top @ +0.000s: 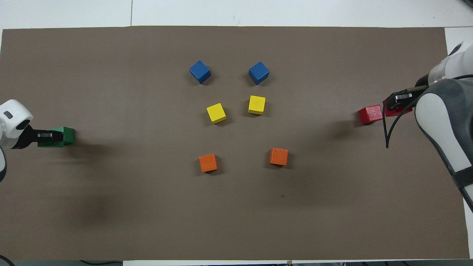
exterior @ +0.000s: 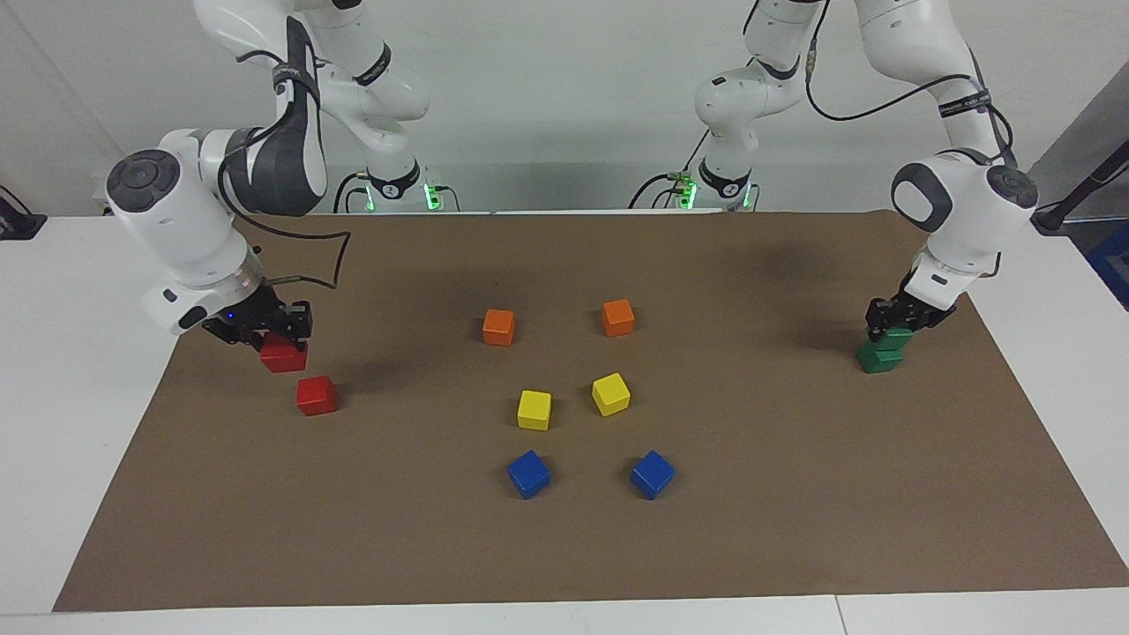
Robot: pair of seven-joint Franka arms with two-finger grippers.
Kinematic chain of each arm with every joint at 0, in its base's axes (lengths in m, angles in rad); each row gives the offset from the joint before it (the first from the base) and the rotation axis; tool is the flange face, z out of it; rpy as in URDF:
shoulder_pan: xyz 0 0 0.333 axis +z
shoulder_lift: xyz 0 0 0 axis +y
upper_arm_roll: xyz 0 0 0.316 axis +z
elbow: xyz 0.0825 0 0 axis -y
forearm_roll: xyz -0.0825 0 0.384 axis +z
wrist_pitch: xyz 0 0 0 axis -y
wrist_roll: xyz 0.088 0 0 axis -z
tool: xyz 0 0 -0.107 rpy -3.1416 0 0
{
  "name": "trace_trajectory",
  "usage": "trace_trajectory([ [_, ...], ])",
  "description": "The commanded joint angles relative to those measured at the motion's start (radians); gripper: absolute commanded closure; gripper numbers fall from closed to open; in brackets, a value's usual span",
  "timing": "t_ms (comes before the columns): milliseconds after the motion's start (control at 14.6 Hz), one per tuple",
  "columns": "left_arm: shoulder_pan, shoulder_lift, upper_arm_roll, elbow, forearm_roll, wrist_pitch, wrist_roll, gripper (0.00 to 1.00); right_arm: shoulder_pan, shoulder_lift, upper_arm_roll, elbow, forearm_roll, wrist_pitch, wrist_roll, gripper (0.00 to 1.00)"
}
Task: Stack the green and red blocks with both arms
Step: 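Lower the green block onto the green block and open the left gripper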
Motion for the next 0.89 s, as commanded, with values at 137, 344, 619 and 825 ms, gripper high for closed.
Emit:
trace_trajectory([
  [137,0.013,-0.028,-0.007,-0.038,-0.018,0.035,0.01,1.0,-0.022,-0.046,0.014,-0.125,0.01,0.129,-0.024,1.0],
  [344,0.013,-0.028,-0.007,-0.038,-0.018,0.035,0.012,1.0,-0.02,-0.046,0.014,-0.168,0.016,0.187,-0.019,1.0],
  [619,0.013,-0.027,-0.007,-0.038,-0.018,0.043,0.021,0.01,-0.016,-0.043,0.014,-0.216,0.021,0.255,-0.018,1.0],
  [825,0.013,-0.025,-0.007,-0.035,-0.018,0.04,0.021,0.0,-0.014,-0.039,0.016,-0.234,0.021,0.288,-0.012,1.0],
])
